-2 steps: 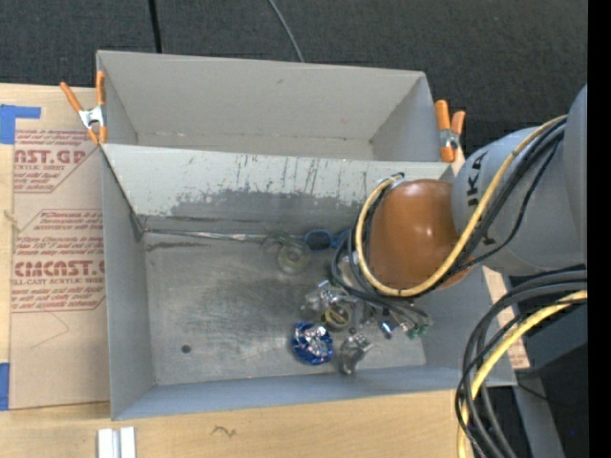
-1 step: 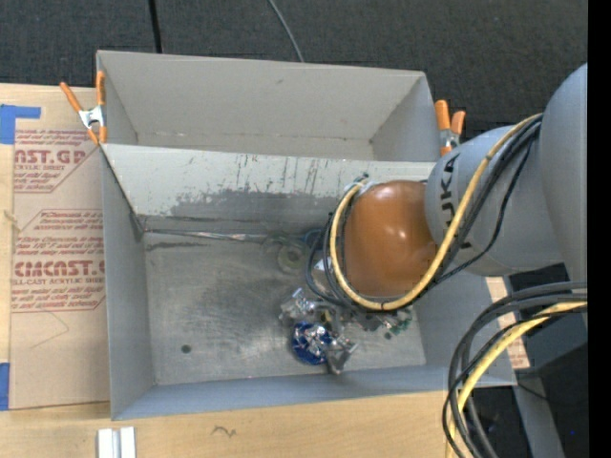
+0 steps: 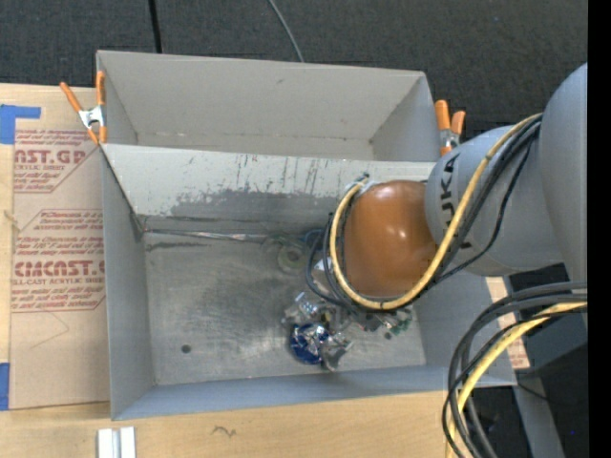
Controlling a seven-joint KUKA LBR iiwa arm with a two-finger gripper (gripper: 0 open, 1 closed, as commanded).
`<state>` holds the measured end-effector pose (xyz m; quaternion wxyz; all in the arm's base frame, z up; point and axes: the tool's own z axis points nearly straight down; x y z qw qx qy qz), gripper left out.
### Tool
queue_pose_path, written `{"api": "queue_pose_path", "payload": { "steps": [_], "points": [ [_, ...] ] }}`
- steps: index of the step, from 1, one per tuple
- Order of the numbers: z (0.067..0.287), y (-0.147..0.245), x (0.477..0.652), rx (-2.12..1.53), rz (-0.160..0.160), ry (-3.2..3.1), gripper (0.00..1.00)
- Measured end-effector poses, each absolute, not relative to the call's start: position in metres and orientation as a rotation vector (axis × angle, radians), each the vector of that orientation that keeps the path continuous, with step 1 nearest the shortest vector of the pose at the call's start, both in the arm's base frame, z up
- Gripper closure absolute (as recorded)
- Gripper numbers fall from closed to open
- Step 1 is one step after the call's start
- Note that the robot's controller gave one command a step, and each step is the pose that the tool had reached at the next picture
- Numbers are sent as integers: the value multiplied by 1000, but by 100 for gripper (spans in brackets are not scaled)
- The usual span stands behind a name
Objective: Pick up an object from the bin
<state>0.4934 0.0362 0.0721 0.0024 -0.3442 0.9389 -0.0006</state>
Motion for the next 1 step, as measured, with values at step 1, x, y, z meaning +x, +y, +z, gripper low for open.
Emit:
{"api": "queue_pose_path", "payload": {
  "steps": [1],
  "points": [
    [212,8,552,-1295,-6,2851,100]
  ]
}}
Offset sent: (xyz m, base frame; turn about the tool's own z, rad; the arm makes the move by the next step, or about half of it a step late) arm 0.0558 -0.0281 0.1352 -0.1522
